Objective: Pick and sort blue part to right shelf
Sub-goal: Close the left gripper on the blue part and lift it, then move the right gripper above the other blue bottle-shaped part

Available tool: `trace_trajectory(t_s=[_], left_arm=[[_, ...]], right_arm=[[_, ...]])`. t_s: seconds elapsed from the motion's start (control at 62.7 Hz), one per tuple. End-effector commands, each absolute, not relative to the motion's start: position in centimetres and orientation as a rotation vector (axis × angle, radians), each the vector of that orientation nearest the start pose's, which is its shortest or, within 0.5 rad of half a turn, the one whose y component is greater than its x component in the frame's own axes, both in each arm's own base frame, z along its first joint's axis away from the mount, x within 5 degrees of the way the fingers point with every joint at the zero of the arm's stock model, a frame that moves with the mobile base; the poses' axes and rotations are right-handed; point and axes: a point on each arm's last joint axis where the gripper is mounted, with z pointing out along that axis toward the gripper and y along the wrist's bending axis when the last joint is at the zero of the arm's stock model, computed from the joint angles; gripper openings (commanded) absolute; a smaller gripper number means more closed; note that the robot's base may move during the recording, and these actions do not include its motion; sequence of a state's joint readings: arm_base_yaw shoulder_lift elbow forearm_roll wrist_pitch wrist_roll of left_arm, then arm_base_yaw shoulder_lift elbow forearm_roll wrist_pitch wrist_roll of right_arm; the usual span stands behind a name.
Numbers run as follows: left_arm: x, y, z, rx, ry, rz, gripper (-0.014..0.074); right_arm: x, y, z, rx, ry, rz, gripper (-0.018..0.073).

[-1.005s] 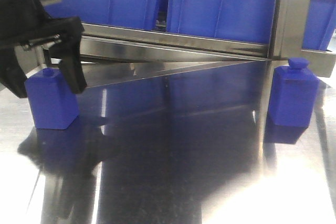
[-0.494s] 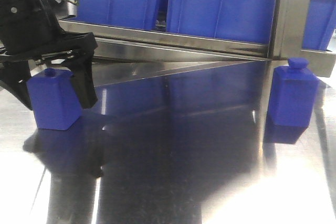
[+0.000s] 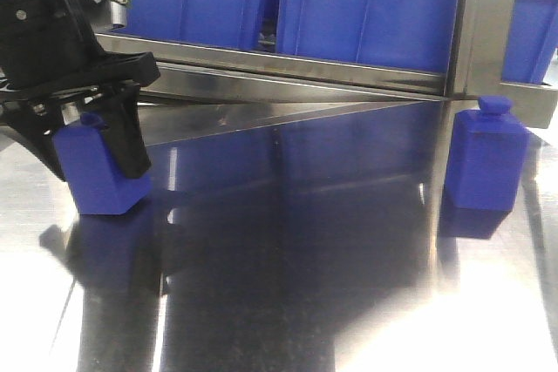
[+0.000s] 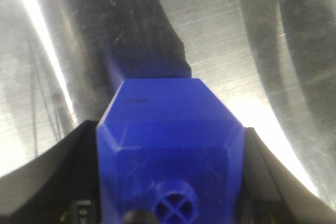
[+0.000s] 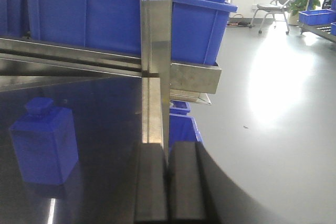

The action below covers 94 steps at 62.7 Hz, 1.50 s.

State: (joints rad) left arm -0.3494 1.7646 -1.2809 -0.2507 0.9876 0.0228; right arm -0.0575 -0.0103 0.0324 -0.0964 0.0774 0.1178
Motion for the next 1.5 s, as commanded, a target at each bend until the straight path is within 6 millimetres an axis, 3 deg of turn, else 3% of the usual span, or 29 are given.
trace_trajectory(t_s=[0.0, 0.223, 0.335, 0.447, 0.59, 0.797, 0.957, 1.132, 1.244, 1.387, 1.483], left_arm=[[31.9, -14.0, 25.2, 0.366, 2.889, -0.410, 0.0299], [31.8, -14.0, 26.9, 0.450, 2.888, -0.411, 0.0299], [31.0, -13.7, 29.4, 0.514, 2.771, -0.413, 0.0299], [29.4, -13.1, 33.2, 0.544, 2.601, -0.414, 0.0298], [25.9, -11.6, 38.1, 0.567, 2.372, -0.388, 0.0298], [19.7, -9.0, 41.9, 0.535, 2.110, -0.360, 0.0298], [14.9, -6.8, 42.6, 0.498, 1.937, -0.319, 0.0298], [11.0, -5.2, 41.8, 0.464, 1.817, -0.318, 0.0298], [9.6, -4.7, 41.0, 0.457, 1.792, -0.318, 0.0297], [8.7, -4.4, 40.2, 0.456, 1.785, -0.318, 0.0293], [8.6, -4.3, 40.3, 0.456, 1.783, -0.319, 0.0293]], right_arm=[[5.4, -0.3, 21.4, 0.043, 1.440, -0.040, 0.0032], [5.4, -0.3, 21.4, 0.043, 1.440, -0.040, 0.0032], [5.4, -0.3, 21.4, 0.046, 1.435, -0.035, 0.0032], [5.3, -0.3, 21.6, 0.067, 1.412, -0.009, 0.0032], [5.2, -0.3, 22.2, 0.090, 1.357, 0.022, 0.0032], [4.5, -0.3, 24.8, 0.108, 1.357, 0.039, 0.0032], [4.0, -0.2, 27.7, 0.101, 1.384, 0.051, 0.0035], [4.3, 0.1, 31.5, 0.058, 1.433, 0.117, 0.0041], [5.0, 0.5, 33.7, 0.011, 1.466, 0.185, 0.0158], [6.6, 1.6, 35.6, -0.088, 1.530, 0.288, 0.0459], [8.0, 2.7, 35.9, -0.158, 1.596, 0.345, 0.0571]])
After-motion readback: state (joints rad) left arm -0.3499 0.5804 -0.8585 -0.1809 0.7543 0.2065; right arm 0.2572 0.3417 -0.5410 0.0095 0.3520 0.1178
